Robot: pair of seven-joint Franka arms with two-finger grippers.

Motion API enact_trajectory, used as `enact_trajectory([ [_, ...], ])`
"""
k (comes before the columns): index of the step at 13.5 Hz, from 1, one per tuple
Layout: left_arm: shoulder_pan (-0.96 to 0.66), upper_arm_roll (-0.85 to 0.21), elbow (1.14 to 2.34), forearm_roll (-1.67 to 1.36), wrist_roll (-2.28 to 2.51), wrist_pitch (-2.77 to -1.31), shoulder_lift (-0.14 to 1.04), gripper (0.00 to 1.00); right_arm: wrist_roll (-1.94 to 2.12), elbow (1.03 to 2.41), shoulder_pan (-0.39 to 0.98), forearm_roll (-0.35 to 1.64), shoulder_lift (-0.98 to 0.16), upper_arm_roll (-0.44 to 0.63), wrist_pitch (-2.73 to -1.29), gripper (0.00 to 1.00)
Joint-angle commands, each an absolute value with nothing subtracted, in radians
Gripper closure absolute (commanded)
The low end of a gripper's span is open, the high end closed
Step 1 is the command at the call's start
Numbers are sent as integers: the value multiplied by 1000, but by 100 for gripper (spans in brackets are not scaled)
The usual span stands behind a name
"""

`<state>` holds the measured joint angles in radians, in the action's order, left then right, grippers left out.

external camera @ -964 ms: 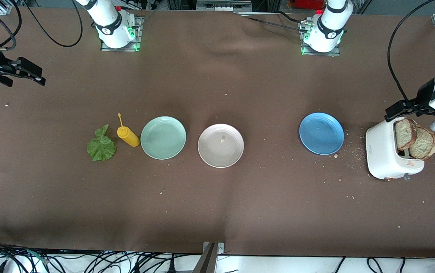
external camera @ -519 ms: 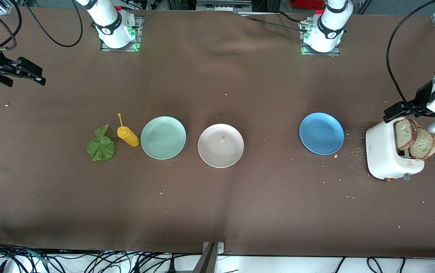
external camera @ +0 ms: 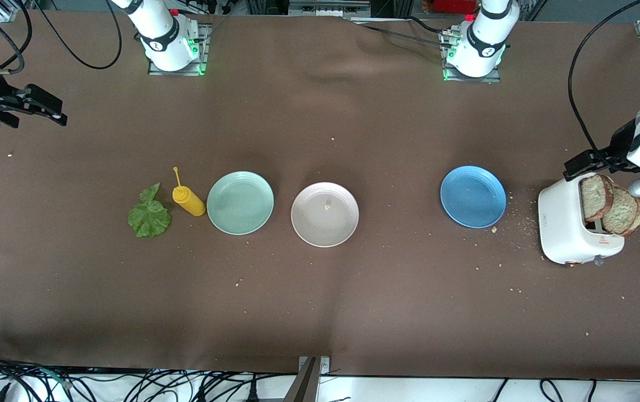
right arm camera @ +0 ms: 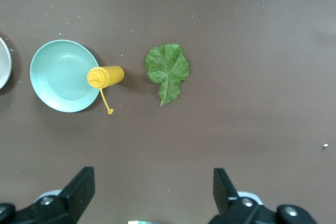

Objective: Make sandwich in beige plate with both arms

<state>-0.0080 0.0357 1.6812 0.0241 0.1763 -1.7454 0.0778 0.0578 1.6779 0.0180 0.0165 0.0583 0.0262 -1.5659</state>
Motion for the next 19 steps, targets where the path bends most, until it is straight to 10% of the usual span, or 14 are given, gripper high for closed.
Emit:
enact_trajectory([
  [1,-6,25,1684,46,175,-1740,75,0,60,1654,18,9,52,26,-1545,0],
  [19,-11,25,1687,46,172,-1740,95,0,60,1654,18,9,52,26,-1545,0],
])
